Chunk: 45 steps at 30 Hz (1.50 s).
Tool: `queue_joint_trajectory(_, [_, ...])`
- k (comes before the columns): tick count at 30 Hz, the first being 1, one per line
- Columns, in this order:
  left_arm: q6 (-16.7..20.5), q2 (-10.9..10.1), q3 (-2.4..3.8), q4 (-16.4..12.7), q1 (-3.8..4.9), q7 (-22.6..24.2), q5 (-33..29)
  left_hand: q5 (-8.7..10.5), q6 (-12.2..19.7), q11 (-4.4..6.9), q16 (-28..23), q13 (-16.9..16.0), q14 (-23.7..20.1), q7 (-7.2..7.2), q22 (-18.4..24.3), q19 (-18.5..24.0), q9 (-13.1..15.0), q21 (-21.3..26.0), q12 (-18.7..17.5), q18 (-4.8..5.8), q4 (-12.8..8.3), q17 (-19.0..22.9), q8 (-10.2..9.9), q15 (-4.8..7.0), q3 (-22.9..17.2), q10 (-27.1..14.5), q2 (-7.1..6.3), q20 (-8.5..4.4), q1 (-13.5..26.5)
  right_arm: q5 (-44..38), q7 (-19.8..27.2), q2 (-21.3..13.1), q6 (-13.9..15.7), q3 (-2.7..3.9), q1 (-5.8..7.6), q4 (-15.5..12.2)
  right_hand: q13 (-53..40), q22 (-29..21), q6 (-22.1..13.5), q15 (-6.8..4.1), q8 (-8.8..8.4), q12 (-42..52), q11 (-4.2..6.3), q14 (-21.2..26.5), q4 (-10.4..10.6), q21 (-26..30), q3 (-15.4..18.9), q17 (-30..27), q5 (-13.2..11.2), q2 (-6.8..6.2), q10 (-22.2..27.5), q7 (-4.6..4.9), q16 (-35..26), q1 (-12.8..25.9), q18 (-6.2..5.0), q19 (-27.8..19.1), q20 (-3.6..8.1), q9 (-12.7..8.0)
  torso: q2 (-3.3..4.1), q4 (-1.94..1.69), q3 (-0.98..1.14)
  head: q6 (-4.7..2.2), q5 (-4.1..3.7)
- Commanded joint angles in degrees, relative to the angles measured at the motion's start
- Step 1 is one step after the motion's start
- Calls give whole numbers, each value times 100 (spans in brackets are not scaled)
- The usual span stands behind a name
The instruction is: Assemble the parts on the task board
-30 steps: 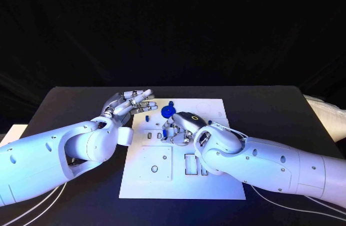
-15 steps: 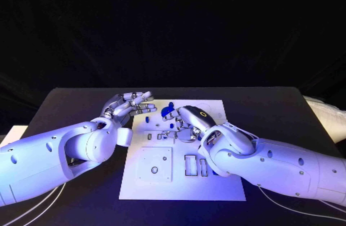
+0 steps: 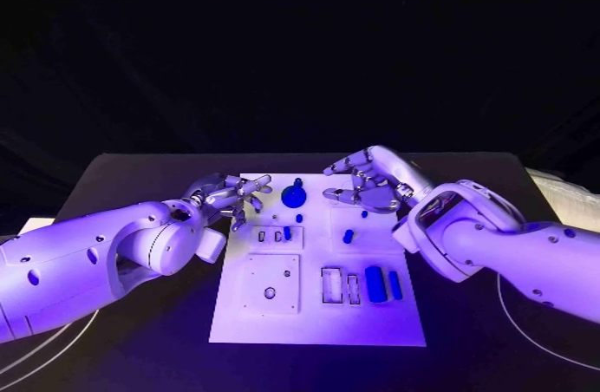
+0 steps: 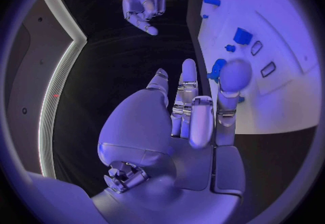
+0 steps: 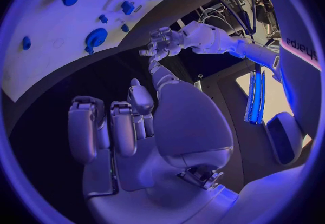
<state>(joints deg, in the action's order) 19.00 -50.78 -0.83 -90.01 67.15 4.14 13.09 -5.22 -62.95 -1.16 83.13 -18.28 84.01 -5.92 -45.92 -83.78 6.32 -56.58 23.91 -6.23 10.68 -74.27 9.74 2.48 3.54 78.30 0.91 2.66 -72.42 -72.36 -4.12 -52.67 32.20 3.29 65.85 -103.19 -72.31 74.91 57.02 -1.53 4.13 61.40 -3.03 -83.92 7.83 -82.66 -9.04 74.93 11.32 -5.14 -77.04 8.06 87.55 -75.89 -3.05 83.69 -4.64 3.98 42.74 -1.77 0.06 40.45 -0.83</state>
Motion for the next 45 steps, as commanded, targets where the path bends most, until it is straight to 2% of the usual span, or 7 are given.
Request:
queue_joint_trajectory(1, [-834, 74, 14, 73, 104, -1753, 1806, 10, -136, 89, 460, -620, 533, 79, -911, -97, 128, -809, 712, 96, 211, -1257, 251, 78, 115, -111, 62, -57, 129, 1081, 288, -184, 106, 2, 137, -37, 10, 28, 50, 30, 13, 21, -4, -500, -11, 22, -44, 1071, 50, 23, 35, 11, -23, -44, -9, -19, -9, 5, -79, 33, 12, 32, 57])
queue_joint_trajectory(4, [-1018, 153, 15, 161, 154, -2253, 2312, 14, -153, 157, 687, -2319, 599, 178, -1548, -7, 387, -1375, 2409, 146, 398, -1573, 679, 119, 297, -208, 64, -91, 135, 1187, 255, -312, 109, 3, 259, -6, 13, 24, 51, 30, 13, 17, -4, -498, -11, 25, -45, 1065, 52, 24, 37, 11, -26, -45, -10, -21, -9, 5, -109, 43, 38, 39, 84])
queue_joint_trajectory(11, [-1441, 352, 16, 305, 290, -3102, 3020, 35, 238, 215, 687, -3791, 599, 273, -2777, -113, 1077, -2332, 3863, 304, 573, -1573, 1639, 185, 695, -319, 174, -94, 275, 1174, 117, -428, -56, 4, 361, 105, -13, 31, 79, 29, 25, 67, -1, -498, -7, 21, -44, 1062, 67, 37, 11, 7, -29, -51, -8, -17, -7, 9, -147, 40, 72, 93, 145])
queue_joint_trajectory(15, [-1758, 493, 16, 372, 444, -3509, 3352, 200, 413, 227, 687, -4019, 599, 298, -3060, -162, 1345, -2529, 4078, 348, 585, -1573, 1990, 199, 887, -312, 226, -96, 463, 1114, 55, -422, -124, 4, 374, 146, -17, 29, 88, 28, 29, 76, 0, -498, -4, 22, -39, 1061, 68, 34, 6, 5, -30, -48, -8, -17, -6, 10, -151, 50, 88, 111, 176])
queue_joint_trajectory(22, [-2100, 823, 16, 566, 608, -3953, 3722, 244, 522, 238, 687, -4081, 599, 315, -3248, -207, 1511, -2648, 4133, 381, 601, -1573, 2196, 214, 1044, -326, 200, -106, 576, 1069, -19, -397, -185, 3, 381, 202, -17, 29, 88, 28, 29, 76, 0, -498, -4, 22, -39, 1061, 68, 34, 6, 5, -30, -48, -8, -17, -6, 10, -136, 51, 79, 136, 176])
queue_joint_trajectory(32, [-2676, 1294, 17, 922, 723, -4412, 4011, 256, 590, 280, 687, -4238, 599, 360, -3519, -292, 1695, -2816, 4266, 433, 607, -1573, 2424, 254, 1228, -252, 161, -142, 756, 1039, -93, -354, -255, 1, 383, 244, -3, 16, 124, 19, 38, 74, 10, -492, 18, 31, -17, 1034, 173, 29, 3, -5, -50, -44, -11, -21, 1, 11, -136, 39, 74, 188, 179])
queue_joint_trajectory(45, [-3009, 1510, 17, 1122, 764, -4658, 4268, 255, 612, 310, 687, -4379, 599, 392, -3723, -364, 1794, -2940, 4388, 475, 597, -1573, 2544, 280, 1289, -170, 195, -170, 792, 1021, -131, -330, -307, -2, 383, 270, 4, 8, 130, 18, 39, 69, 12, -490, 23, 36, -12, 1024, 201, 27, 6, -6, -57, -44, -13, -25, 3, 11, -138, 42, 74, 223, 185])
